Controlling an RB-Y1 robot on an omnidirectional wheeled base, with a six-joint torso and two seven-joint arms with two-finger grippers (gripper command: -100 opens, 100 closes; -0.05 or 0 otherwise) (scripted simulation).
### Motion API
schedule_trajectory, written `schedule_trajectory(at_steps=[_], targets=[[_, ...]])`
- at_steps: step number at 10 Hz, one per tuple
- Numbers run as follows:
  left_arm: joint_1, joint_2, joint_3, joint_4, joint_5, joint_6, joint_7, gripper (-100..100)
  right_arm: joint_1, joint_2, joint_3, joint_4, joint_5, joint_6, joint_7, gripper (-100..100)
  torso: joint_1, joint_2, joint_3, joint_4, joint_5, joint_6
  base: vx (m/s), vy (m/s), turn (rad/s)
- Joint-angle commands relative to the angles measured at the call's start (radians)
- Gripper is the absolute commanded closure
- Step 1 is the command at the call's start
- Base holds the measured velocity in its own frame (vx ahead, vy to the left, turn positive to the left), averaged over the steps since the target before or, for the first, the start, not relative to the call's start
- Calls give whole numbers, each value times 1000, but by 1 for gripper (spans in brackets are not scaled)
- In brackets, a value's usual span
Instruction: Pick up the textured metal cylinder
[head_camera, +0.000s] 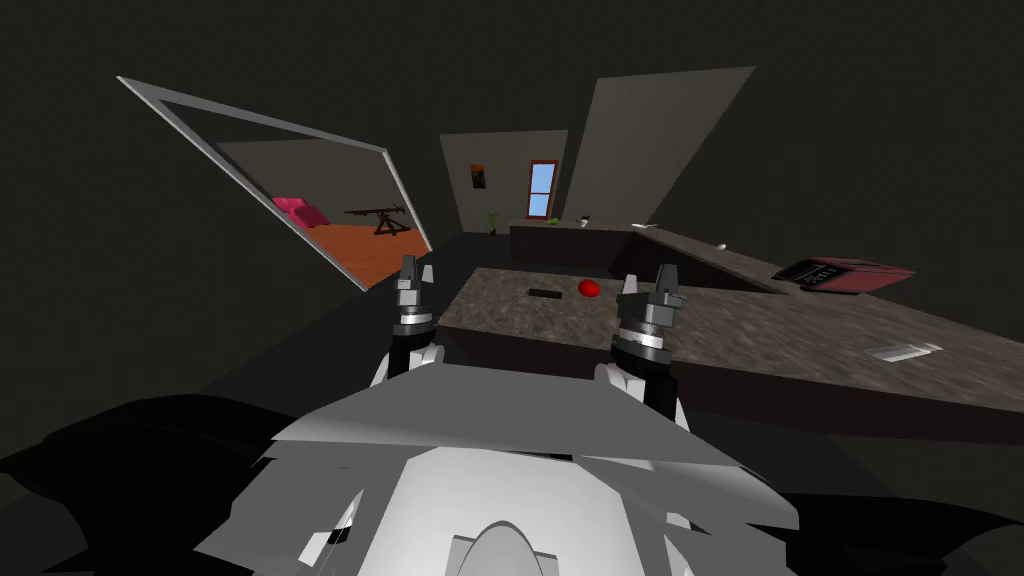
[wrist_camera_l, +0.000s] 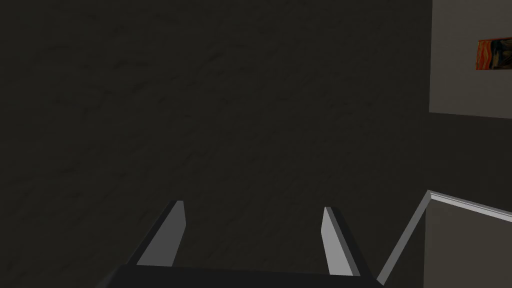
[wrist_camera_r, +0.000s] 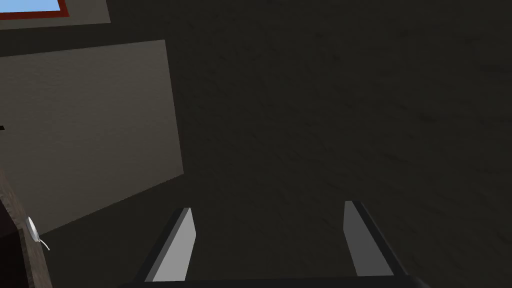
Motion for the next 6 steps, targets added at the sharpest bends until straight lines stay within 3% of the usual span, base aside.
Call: schedule_trajectory(at_steps=[1, 5, 6], targets=[[0, 0, 0, 0, 0, 0, 0, 0, 7, -35, -11, 9, 13, 4, -2, -100, 0, 0, 0, 0, 0, 0, -8, 13, 97], [0, 0, 0, 0, 0, 0, 0, 0, 50, -159, -69, 64, 89, 25, -16, -100, 3, 2, 1, 0, 1, 0, -21, 43, 217], [0, 0, 0, 0, 0, 0, 0, 0, 50, -172, -69, 64, 89, 25, -16, -100, 3, 1, 1, 0, 1, -1, -18, 40, 71]])
